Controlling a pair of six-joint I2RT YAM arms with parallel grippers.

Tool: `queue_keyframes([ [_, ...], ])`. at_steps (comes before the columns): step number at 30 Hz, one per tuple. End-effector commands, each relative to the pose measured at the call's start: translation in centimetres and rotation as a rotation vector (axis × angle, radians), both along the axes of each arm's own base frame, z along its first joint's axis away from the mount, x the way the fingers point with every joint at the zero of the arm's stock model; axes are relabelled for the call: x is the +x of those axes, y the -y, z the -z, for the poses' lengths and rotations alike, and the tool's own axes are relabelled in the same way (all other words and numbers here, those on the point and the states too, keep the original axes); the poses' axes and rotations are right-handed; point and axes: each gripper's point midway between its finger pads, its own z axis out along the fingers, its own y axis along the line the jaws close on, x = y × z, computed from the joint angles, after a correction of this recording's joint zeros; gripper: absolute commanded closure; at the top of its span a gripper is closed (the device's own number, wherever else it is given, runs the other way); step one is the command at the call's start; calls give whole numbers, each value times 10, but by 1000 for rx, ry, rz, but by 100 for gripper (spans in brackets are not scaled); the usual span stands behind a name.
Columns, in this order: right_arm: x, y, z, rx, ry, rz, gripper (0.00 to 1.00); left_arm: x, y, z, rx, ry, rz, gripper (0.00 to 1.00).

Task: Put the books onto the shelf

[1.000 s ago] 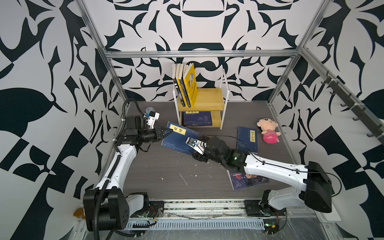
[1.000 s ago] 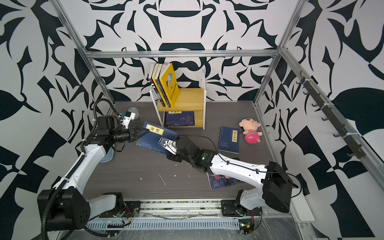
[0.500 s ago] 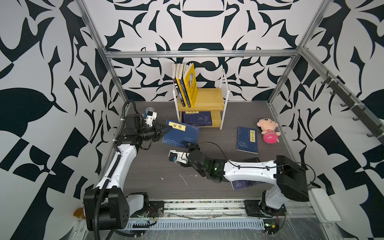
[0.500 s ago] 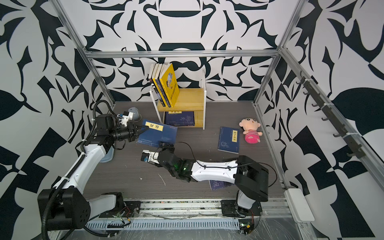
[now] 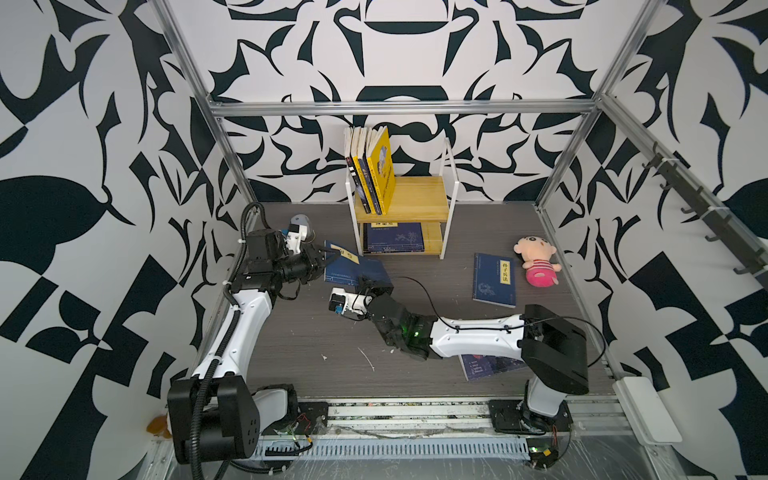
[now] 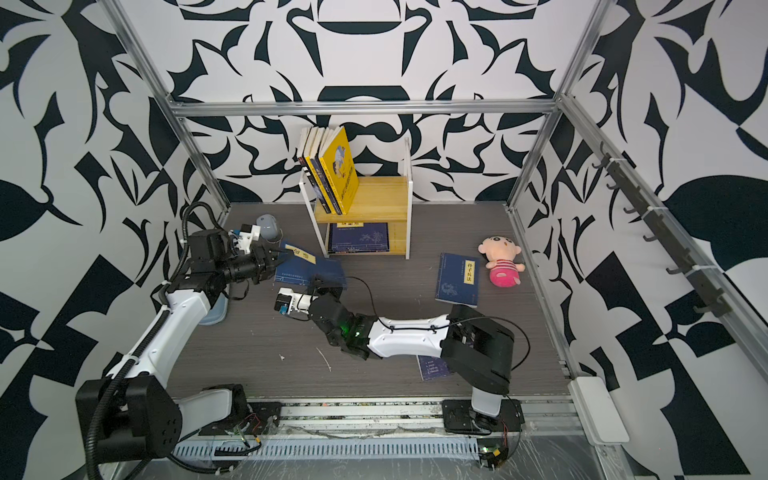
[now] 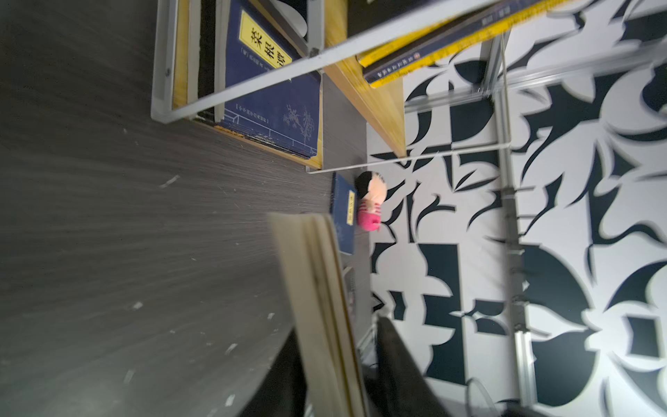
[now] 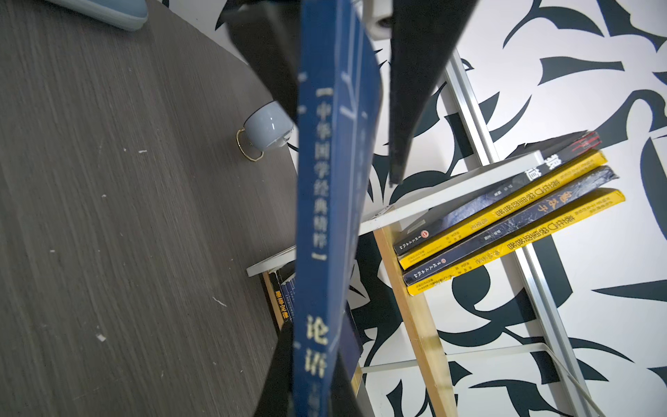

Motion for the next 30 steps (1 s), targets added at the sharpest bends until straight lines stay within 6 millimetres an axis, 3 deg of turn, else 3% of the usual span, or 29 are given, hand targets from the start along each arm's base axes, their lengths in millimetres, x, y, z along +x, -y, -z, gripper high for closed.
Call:
queue_keyframes([
  [1, -2, 17, -54, 112, 34, -43, 100, -5, -8, -8, 45, 89, -6, 43],
  [11, 20, 85, -50, 42, -166, -93, 100, 2, -49, -7, 279, 251, -111, 8],
  [17, 39, 105, -43, -72, -176, -76, 100, 7, -74, -4, 406, 283, -184, 0],
  [21, 57, 114, -41, -145, -139, -44, 100, 10, -99, -1, 510, 295, -252, 0],
  [24, 71, 115, -45, -147, -119, -25, 100, 9, -113, 2, 598, 299, -285, 0],
  [30, 97, 111, -43, -205, -41, 17, 100, 8, -123, 10, 689, 314, -286, 0],
])
